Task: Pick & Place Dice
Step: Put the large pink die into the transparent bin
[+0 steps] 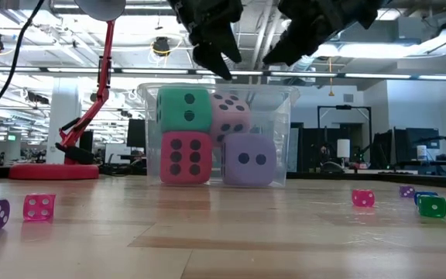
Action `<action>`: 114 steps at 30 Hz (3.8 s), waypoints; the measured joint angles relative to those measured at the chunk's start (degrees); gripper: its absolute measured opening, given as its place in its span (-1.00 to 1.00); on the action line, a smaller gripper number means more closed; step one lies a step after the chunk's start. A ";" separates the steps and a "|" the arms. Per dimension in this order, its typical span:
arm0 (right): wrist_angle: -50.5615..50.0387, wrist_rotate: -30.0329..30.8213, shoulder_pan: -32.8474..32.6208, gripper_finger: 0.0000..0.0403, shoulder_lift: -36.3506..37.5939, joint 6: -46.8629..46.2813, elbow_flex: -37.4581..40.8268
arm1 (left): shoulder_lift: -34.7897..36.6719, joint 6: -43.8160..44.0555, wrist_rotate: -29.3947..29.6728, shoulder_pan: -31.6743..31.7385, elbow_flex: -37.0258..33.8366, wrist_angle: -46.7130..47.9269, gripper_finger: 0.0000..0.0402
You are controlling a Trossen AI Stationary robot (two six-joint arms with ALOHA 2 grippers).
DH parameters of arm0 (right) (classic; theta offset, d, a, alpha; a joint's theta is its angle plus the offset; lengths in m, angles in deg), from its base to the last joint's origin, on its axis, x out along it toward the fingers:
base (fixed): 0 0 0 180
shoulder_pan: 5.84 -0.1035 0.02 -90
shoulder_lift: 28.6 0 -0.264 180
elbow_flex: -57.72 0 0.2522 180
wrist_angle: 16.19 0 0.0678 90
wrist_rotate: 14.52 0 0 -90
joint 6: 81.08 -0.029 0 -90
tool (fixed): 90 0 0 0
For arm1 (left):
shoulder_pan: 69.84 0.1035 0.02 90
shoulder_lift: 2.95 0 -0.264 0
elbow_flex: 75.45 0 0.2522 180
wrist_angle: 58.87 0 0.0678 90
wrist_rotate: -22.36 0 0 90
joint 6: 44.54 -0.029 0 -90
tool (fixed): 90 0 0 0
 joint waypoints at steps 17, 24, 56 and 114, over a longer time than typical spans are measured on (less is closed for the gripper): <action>-2.33 0.85 -0.02 -1.00 0.76 -0.43 0.19 | 3.59 7.34 4.18 -1.61 -11.02 -9.12 0.75; -2.50 0.87 -0.02 -1.00 0.76 -0.43 0.19 | 8.29 7.99 10.08 -3.07 -15.79 -14.45 0.61; 4.25 0.86 -0.90 -1.00 0.71 -0.06 5.25 | 40.62 10.99 17.30 -8.90 -63.59 -66.72 0.36; 10.45 8.26 6.73 -1.00 -13.47 -2.79 -5.82 | 41.39 12.27 17.30 -9.05 -64.32 -66.65 0.37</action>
